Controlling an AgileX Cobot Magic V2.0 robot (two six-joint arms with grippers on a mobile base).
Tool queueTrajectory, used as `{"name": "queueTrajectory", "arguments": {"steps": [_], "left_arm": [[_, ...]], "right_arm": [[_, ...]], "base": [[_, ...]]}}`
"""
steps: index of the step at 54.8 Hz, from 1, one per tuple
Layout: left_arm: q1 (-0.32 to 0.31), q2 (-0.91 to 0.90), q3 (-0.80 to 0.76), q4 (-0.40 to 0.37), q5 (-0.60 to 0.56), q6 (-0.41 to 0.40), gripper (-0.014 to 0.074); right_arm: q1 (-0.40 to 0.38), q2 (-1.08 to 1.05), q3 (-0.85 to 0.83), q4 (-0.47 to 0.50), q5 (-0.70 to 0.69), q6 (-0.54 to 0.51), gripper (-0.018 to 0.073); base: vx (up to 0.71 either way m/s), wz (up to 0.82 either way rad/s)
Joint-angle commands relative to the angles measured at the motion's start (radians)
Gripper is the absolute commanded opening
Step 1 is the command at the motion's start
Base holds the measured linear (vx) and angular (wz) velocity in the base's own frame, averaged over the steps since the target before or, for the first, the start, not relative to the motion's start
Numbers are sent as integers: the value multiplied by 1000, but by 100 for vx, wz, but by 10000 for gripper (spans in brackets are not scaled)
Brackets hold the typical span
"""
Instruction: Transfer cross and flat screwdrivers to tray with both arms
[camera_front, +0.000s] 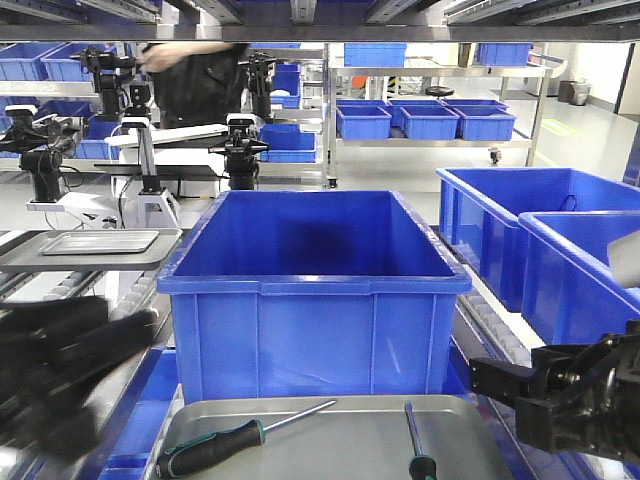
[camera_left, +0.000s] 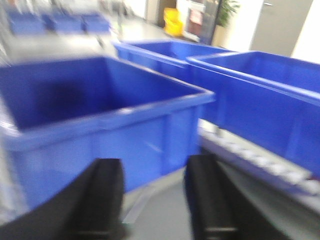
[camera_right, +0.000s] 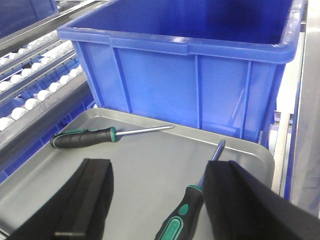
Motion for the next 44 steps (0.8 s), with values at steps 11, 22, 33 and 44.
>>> {"name": "queueTrajectory", "arguments": {"steps": [11,22,33,44], "left_arm": [[249,-383,349,170,-164,-85,-3],[417,-659,604,249,-164,-90,-7],[510,-863,790,248,-164,-181,-6],[512,-906,794,348,-83,-248,-6]], "right_arm": [[-3,-14,-33,2,-74,-9,475],[-3,-14,-33,2,-74,-9,475],[-3,-14,-33,2,-74,-9,475],[-3,-14,-33,2,-75,-9,475]], "base": [[0,0],[0,0],[0,0],[0,0]]}}
